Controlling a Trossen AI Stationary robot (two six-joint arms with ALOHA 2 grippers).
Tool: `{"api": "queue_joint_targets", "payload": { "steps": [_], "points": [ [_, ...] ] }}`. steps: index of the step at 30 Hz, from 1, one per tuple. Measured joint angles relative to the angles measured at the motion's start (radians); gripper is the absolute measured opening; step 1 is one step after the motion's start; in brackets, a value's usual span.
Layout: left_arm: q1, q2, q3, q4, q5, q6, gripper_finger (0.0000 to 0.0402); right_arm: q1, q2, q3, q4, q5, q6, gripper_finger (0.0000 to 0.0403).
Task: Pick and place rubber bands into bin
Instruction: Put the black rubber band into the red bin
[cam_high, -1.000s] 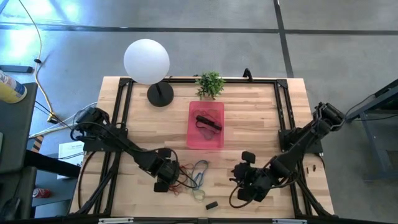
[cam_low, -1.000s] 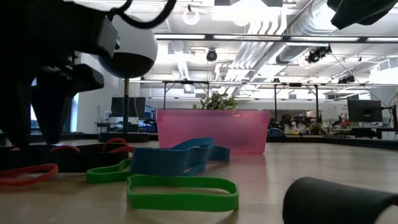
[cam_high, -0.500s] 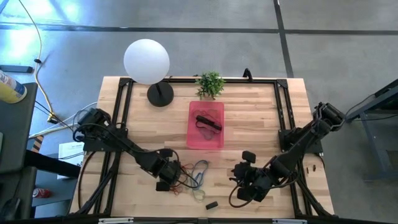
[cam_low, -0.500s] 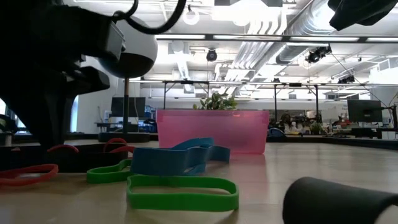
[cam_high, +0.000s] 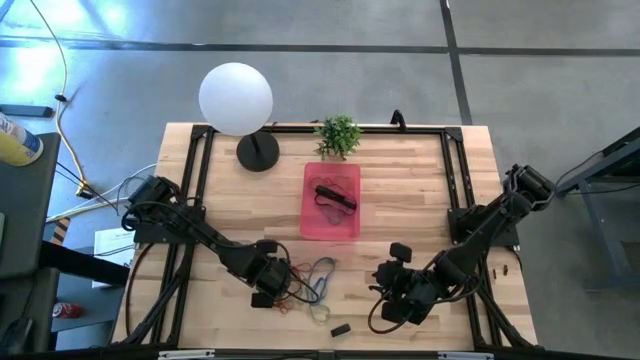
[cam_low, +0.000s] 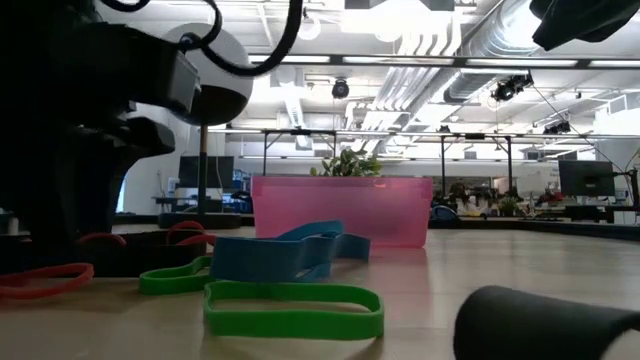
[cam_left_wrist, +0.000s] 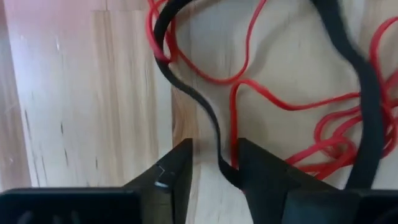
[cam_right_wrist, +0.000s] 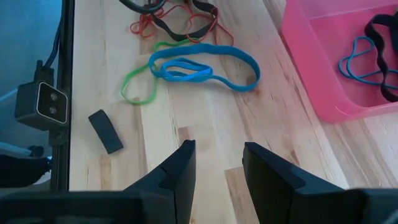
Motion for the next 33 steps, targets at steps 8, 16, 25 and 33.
{"api": "queue_joint_targets", "payload": {
  "steps": [8,16,25,33],
  "points": [
    [0.000,-0.001,0.011,-0.003,-0.045,0.000,0.0011,0.000,0.000,0.000,-0.001,0.000,0.001,0.0124],
    [0.000,-0.020,0.099,-0.060,-0.096,0.042,0.0004,0.000,0.000,0.000,-0.022,0.000,0.003,0.0124],
    [0.008,-0.061,0.360,-0.359,-0.361,0.180,0.0001,-0.003,0.000,0.000,-0.062,0.004,0.002,0.0124],
    [0.108,-0.065,0.498,-0.475,-0.337,0.321,0.0002,-0.010,0.000,0.000,-0.064,0.008,0.000,0.0124]
  ]
}}
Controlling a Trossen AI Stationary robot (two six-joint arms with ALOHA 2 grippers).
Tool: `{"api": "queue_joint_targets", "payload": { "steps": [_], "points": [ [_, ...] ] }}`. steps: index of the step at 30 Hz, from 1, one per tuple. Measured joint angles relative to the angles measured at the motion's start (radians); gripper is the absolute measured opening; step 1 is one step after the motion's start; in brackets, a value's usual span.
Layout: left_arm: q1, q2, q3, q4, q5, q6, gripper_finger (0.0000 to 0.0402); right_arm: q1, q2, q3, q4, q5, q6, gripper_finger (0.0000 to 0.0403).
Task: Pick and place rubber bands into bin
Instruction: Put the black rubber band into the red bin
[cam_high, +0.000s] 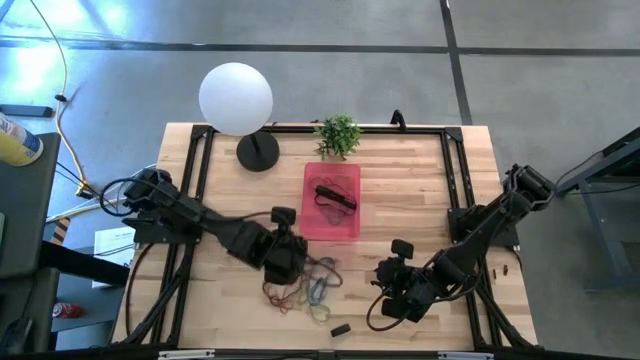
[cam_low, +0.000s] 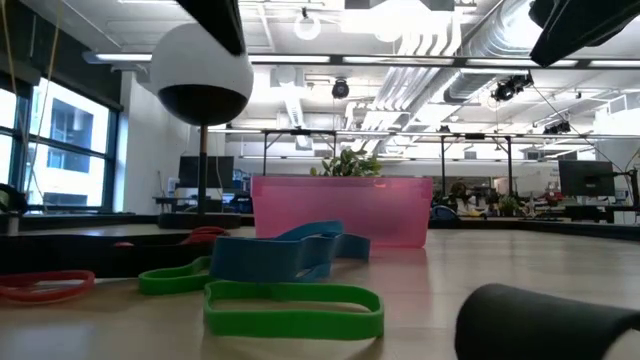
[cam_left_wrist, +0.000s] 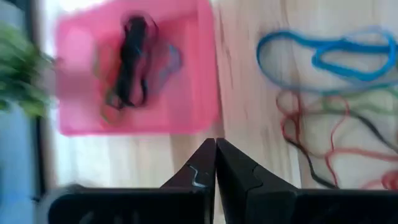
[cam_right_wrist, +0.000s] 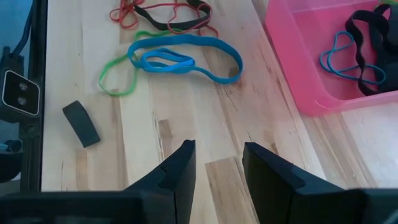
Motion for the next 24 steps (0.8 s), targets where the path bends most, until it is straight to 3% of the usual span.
{"api": "queue_joint_targets", "payload": {
  "steps": [5,10,18,24],
  "points": [
    [0.062,0.001,-0.127,0.107,0.236,0.019,0.0024,0.002,0.000,0.000,0.000,0.000,0.015,0.0124],
    [0.062,0.002,-0.280,0.271,0.373,-0.034,0.0071,0.008,0.000,0.000,-0.003,0.001,0.026,0.0124],
    [0.062,0.002,-0.432,0.448,0.431,-0.101,0.0153,0.008,0.000,0.000,-0.015,0.021,0.026,0.0124],
    [0.062,0.002,-0.482,0.529,0.454,-0.110,0.0168,0.008,0.000,0.000,-0.023,0.022,0.026,0.0124]
  ]
}}
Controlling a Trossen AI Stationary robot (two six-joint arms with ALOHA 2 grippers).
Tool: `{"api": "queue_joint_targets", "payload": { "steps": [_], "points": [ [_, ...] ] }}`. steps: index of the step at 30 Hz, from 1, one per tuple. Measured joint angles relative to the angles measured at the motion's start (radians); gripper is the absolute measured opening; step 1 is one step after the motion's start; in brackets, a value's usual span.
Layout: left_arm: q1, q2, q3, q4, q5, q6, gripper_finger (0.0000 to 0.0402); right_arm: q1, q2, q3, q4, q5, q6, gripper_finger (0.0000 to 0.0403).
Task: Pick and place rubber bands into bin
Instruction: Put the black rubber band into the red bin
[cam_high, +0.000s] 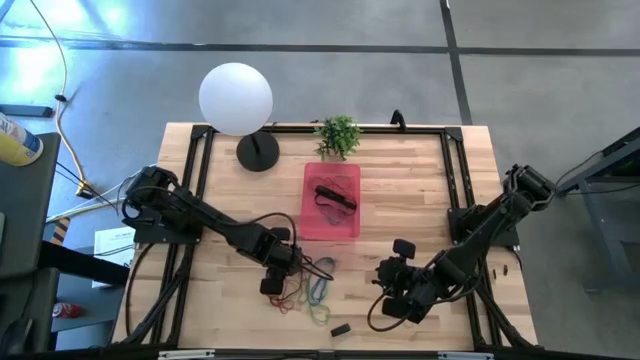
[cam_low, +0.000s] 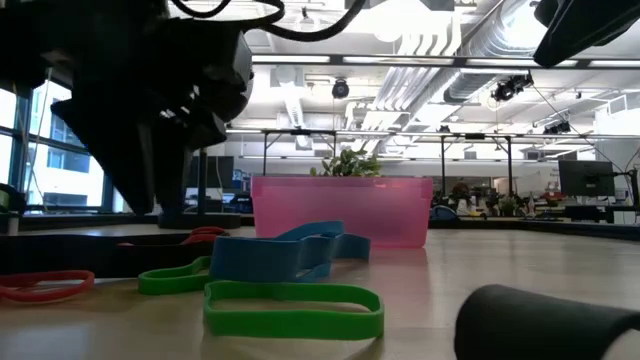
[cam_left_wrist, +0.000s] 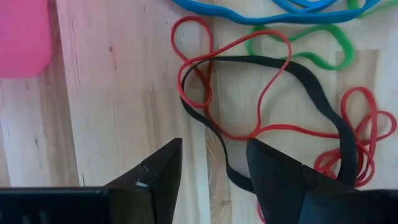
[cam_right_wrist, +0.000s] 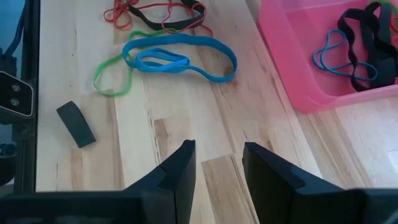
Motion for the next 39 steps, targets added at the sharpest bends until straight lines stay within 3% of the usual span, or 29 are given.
{"api": "queue_joint_targets", "payload": {
  "steps": [14,34,39],
  "points": [
    [0.000,0.001,-0.078,0.074,0.035,-0.006,0.0116,0.000,0.000,0.000,-0.005,0.001,0.000,0.0124],
    [0.000,0.054,-0.076,0.143,0.064,-0.001,0.0121,-0.002,0.000,0.000,-0.014,0.023,0.001,0.0124],
    [-0.001,0.055,-0.076,0.137,0.023,0.002,0.0074,-0.003,0.000,0.000,-0.014,0.022,0.002,0.0124]
  ]
}}
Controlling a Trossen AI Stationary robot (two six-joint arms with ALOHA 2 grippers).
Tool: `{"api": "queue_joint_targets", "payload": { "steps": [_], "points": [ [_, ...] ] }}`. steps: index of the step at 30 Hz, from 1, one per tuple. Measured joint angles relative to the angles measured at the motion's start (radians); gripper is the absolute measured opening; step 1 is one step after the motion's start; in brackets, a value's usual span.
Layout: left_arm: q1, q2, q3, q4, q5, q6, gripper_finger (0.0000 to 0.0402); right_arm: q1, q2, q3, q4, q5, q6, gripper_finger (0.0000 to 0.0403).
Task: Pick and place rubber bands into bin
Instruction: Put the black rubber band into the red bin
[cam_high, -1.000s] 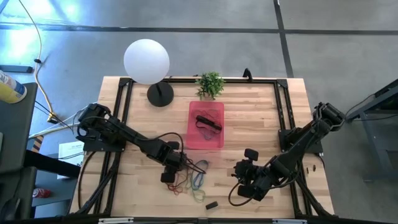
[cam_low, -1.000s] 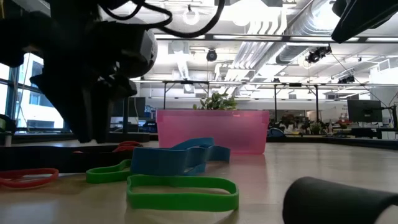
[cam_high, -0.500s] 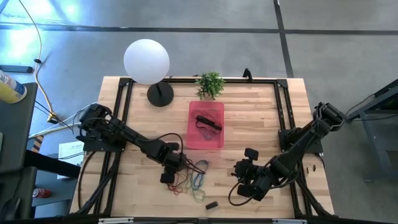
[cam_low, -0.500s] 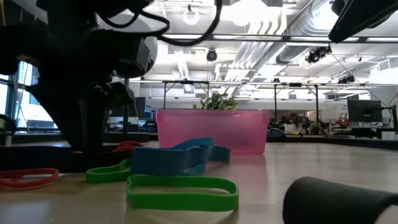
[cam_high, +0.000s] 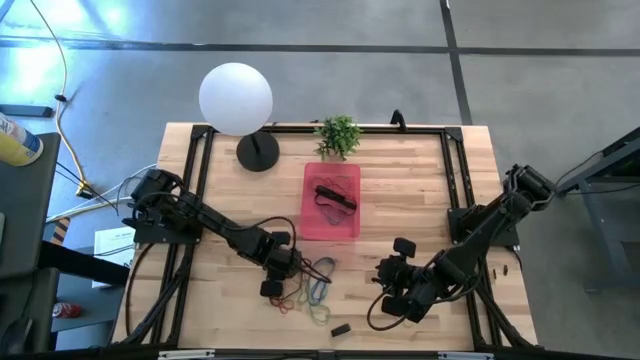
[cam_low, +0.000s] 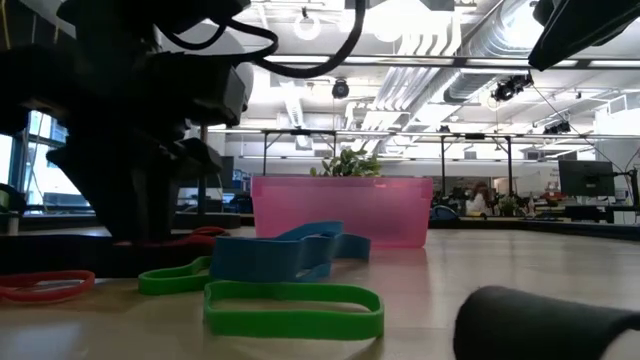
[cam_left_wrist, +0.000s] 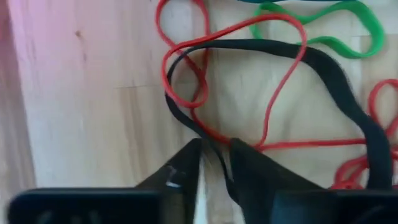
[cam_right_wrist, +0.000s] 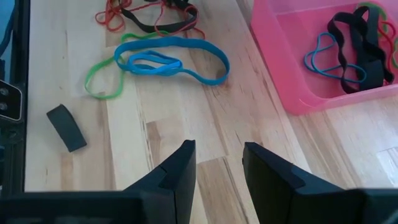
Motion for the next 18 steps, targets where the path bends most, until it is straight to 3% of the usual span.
{"api": "queue_joint_targets", "payload": {
  "steps": [4,11,18],
  "points": [
    [0.001,-0.001,-0.002,0.000,-0.001,0.012,0.0010,0.000,0.000,0.000,0.000,0.000,0.000,0.0124],
    [0.001,-0.012,-0.003,-0.002,-0.001,-0.004,0.0005,0.000,0.000,0.000,-0.001,0.000,-0.002,0.0124],
    [0.000,-0.098,-0.004,-0.015,-0.012,-0.011,0.0002,0.000,0.000,0.000,-0.001,0.002,-0.002,0.0124]
  ]
}}
